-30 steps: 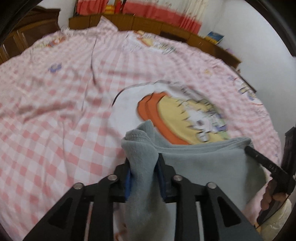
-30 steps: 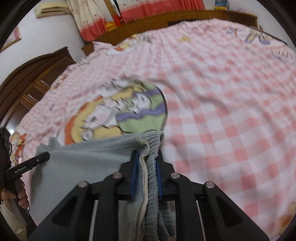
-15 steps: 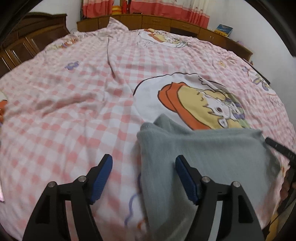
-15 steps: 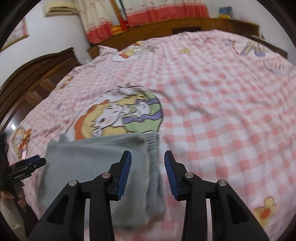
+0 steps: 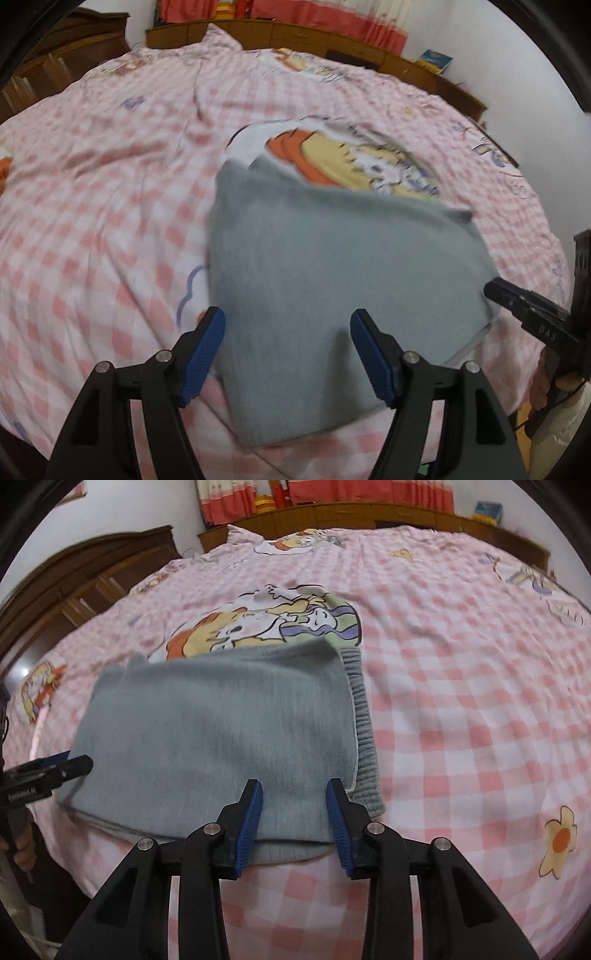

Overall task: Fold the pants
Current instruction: 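Lay the fold flat and open both grippers, then move the left gripper to the end of the folded pants and close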

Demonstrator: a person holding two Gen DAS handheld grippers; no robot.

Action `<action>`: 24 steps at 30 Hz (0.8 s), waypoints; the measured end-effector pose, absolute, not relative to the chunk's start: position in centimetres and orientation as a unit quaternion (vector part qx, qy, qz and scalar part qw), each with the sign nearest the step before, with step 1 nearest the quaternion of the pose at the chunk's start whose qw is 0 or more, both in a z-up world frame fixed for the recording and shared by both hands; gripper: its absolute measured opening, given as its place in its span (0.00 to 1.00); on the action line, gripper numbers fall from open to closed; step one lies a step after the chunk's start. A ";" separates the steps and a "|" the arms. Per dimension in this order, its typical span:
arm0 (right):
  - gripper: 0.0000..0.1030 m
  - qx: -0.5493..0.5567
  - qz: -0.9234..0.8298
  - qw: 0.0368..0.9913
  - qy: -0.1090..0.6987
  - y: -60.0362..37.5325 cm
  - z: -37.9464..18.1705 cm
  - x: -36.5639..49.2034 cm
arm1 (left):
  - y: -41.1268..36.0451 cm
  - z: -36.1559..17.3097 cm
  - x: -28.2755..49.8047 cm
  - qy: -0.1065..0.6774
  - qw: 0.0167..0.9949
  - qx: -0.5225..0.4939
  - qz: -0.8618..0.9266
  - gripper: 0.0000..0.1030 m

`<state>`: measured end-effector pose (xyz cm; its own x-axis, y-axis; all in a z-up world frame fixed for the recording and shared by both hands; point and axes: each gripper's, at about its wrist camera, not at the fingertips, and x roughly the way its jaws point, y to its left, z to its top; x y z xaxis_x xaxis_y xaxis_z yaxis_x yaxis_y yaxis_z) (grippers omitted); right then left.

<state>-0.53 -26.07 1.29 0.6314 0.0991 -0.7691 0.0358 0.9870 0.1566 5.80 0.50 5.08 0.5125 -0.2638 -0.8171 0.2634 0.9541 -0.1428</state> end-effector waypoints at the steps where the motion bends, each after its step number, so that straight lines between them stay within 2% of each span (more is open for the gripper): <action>1: 0.36 0.067 0.012 0.901 0.428 -25.7 1.3 -0.7 | 0.7 4.6 5.7 0.473 0.870 0.005 -0.141 0.72; 6: 0.36 0.077 0.008 0.900 0.429 -25.8 1.1 -1.1 | 3.0 2.8 5.5 0.491 0.857 -0.051 -0.145 0.73; 11: 0.36 0.124 0.004 0.888 0.443 -26.6 1.5 -2.5 | 3.1 2.5 4.4 0.488 0.858 -0.035 -0.153 0.73; 15: 0.37 0.116 -0.003 0.890 0.442 -26.0 2.5 -3.8 | 3.6 2.1 4.2 0.491 0.855 -0.043 -0.163 0.73; 19: 0.45 0.102 0.004 0.896 0.431 -24.9 3.7 -4.3 | 4.1 2.5 4.2 0.496 0.850 -0.061 -0.168 0.72; 24: 0.46 0.097 0.014 0.896 0.433 -23.6 3.5 -3.2 | 4.8 4.3 3.8 0.481 0.853 -0.092 -0.179 0.72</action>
